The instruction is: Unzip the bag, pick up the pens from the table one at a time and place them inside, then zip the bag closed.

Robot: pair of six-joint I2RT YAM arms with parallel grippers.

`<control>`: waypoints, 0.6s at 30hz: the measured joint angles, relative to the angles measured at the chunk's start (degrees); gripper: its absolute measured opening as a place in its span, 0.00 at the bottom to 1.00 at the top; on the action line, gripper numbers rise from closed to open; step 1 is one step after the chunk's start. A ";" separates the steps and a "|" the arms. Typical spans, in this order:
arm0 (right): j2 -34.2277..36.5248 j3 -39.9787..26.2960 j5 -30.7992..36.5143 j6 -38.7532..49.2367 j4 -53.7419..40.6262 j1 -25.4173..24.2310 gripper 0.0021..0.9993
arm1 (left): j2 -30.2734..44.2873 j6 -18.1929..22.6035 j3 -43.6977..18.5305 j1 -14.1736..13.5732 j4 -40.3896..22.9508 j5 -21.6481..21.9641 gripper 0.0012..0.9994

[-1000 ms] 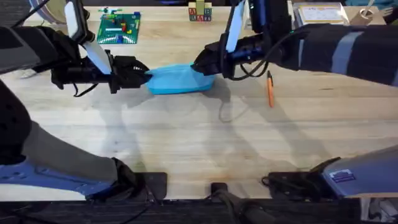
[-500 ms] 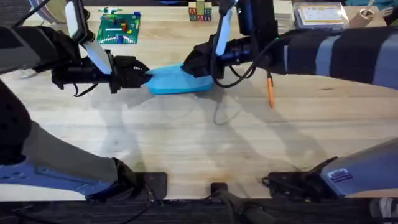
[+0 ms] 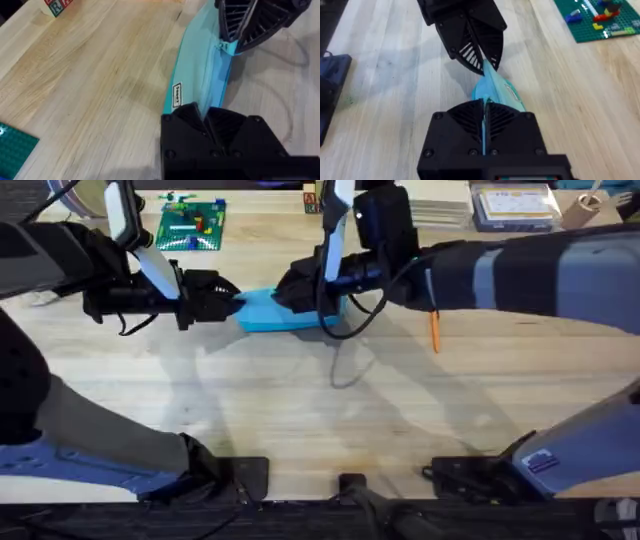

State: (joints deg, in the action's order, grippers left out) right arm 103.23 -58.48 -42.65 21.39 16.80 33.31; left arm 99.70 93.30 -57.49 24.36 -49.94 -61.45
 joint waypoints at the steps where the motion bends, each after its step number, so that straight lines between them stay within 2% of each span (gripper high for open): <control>1: 0.28 0.00 0.00 -0.04 0.89 0.24 0.03 | 0.00 0.00 0.00 0.00 0.00 -0.01 0.04; 18: 3.88 -0.17 -0.09 -5.35 11.88 2.69 0.03 | 0.00 0.00 0.00 0.00 -0.02 -0.04 0.04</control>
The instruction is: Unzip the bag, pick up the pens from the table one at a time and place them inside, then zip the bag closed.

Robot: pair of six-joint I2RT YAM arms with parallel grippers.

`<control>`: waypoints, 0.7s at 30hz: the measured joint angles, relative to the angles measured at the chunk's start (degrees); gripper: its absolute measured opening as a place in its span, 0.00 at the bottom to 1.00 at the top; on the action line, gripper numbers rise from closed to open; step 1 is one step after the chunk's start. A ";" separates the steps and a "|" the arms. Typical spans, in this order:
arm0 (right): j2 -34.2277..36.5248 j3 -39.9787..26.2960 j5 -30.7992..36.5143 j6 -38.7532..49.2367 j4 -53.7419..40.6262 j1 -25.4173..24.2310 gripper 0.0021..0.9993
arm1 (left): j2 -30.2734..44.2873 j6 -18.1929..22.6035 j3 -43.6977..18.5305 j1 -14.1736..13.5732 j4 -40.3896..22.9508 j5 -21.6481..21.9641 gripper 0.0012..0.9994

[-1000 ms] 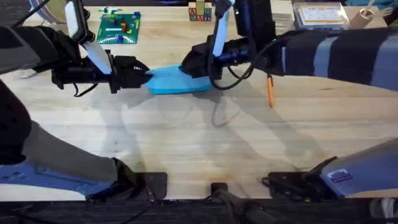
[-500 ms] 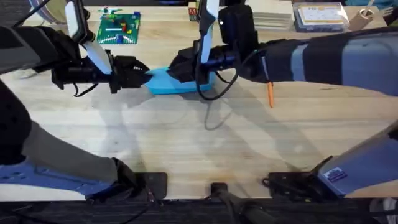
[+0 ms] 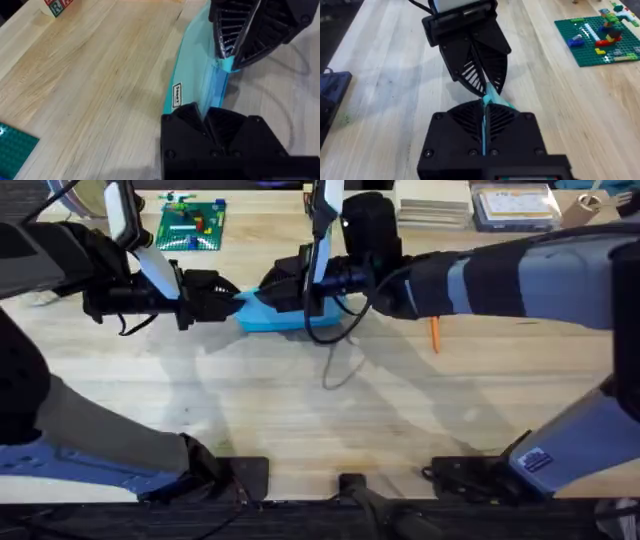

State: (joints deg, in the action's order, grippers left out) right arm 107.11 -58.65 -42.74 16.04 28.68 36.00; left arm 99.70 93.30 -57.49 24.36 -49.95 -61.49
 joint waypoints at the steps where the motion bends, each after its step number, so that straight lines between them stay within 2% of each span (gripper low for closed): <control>1: 0.00 0.00 0.07 -0.12 0.12 0.09 0.03 | 0.00 0.00 0.00 0.00 0.00 0.00 0.04; 21: 0.00 0.00 3.35 -1.09 2.14 2.09 0.03 | 0.00 0.00 0.00 0.00 -0.02 0.00 0.04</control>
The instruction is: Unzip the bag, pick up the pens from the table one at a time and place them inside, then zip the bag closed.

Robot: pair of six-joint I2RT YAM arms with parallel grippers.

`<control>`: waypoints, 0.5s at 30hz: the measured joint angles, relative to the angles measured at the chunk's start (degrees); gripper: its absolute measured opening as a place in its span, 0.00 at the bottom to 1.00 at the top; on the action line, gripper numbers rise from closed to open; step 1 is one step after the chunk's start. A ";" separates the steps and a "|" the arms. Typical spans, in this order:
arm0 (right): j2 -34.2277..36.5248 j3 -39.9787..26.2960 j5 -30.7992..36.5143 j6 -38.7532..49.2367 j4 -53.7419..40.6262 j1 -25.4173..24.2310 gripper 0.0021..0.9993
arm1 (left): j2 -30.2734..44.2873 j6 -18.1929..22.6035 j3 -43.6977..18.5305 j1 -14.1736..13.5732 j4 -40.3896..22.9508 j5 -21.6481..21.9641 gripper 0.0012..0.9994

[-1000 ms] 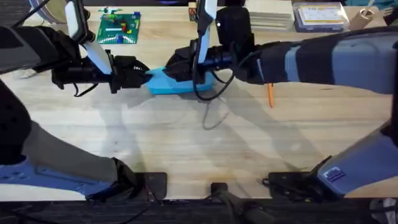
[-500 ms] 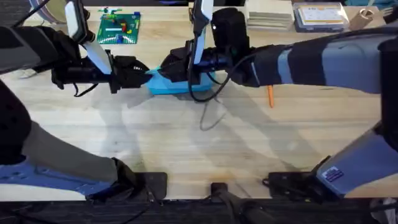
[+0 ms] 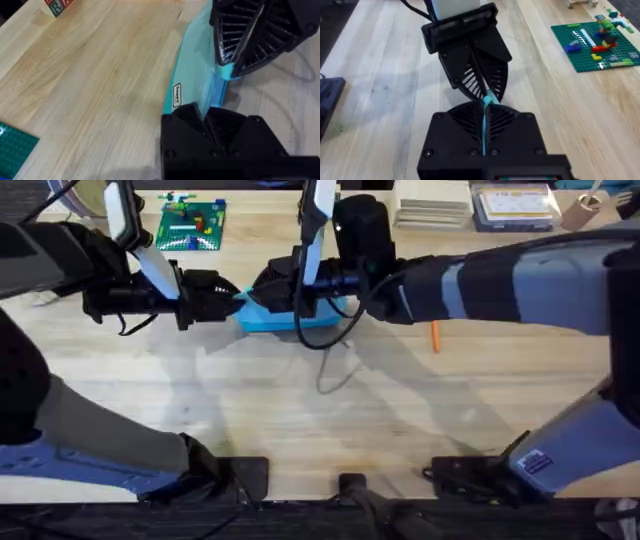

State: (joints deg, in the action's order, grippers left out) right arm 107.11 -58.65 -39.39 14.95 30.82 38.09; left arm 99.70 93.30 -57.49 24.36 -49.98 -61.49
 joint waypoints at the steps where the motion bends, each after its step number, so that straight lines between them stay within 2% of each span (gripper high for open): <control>1: 0.00 0.00 0.12 -0.01 0.04 0.09 0.03 | 0.00 -0.01 0.00 0.00 0.00 0.00 0.04; 15: 3.83 -2.15 0.36 -1.28 2.64 2.13 0.03 | 0.00 0.00 0.00 0.00 0.04 0.02 0.04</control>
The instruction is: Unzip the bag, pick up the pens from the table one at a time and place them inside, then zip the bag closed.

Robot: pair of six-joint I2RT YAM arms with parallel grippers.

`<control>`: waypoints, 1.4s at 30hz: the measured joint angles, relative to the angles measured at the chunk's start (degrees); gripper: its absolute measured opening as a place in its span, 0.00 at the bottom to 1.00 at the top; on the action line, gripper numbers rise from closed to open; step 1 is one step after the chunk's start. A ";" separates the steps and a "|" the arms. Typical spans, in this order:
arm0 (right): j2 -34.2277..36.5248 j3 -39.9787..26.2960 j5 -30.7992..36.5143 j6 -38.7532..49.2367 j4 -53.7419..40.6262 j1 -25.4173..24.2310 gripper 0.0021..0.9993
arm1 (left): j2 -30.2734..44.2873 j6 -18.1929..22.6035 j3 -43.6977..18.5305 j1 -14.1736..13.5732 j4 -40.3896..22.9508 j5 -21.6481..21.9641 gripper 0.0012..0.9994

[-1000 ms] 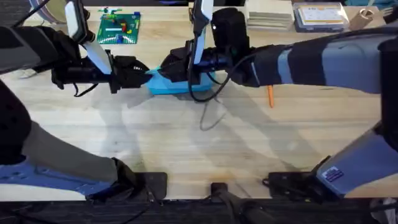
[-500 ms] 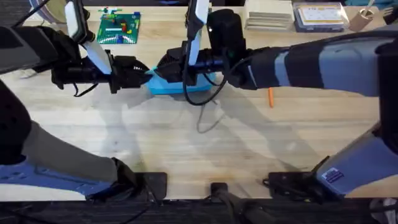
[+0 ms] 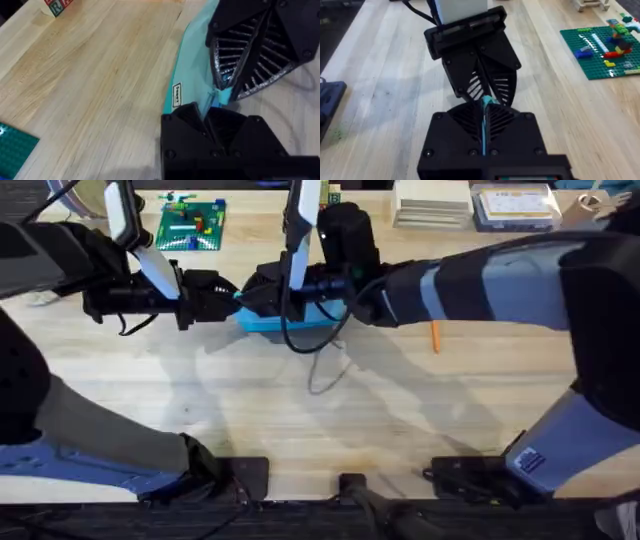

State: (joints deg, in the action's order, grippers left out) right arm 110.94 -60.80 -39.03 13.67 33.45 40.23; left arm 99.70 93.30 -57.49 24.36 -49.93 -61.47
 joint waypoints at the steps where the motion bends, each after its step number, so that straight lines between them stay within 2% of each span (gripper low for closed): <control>1: 0.23 -0.32 0.01 -0.20 0.00 0.11 0.03 | 0.00 0.00 0.00 0.00 -0.01 -0.01 0.04; 16: 0.69 -1.30 0.05 -0.91 -0.39 0.37 0.03 | 0.00 0.00 0.00 0.00 -0.02 -0.02 0.04; 18: 0.67 -1.30 0.03 -1.29 -0.41 0.37 0.07 | 0.00 0.00 0.00 0.00 -0.01 -0.02 0.04; 19: 0.69 -1.30 -0.08 -1.52 -0.39 0.39 0.15 | 0.00 0.00 0.00 0.00 0.02 -0.02 0.04; 24: 0.67 -2.08 -0.83 -1.48 0.39 0.91 0.89 | 0.00 0.34 0.00 -0.15 0.03 -0.12 0.04; 25: 0.69 -2.27 -0.94 -1.33 0.62 1.08 0.97 | 0.00 0.35 0.00 -0.22 0.03 -0.11 0.04; 27: 0.68 -2.51 -1.21 -1.41 0.64 1.32 0.99 | 0.00 0.37 0.00 -0.22 0.02 -0.11 0.04; 37: 0.28 -2.59 -1.24 -3.69 0.28 1.21 1.00 | 0.00 0.37 0.00 -0.22 0.02 -0.12 0.04; 42: -4.50 -2.59 0.53 -4.48 -4.39 0.06 1.00 | 0.00 0.37 0.00 -0.22 0.02 -0.11 0.04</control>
State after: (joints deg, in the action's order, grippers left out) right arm 106.44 -63.40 -38.50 9.19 29.06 40.29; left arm 99.70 93.67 -57.49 24.14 -49.91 -61.58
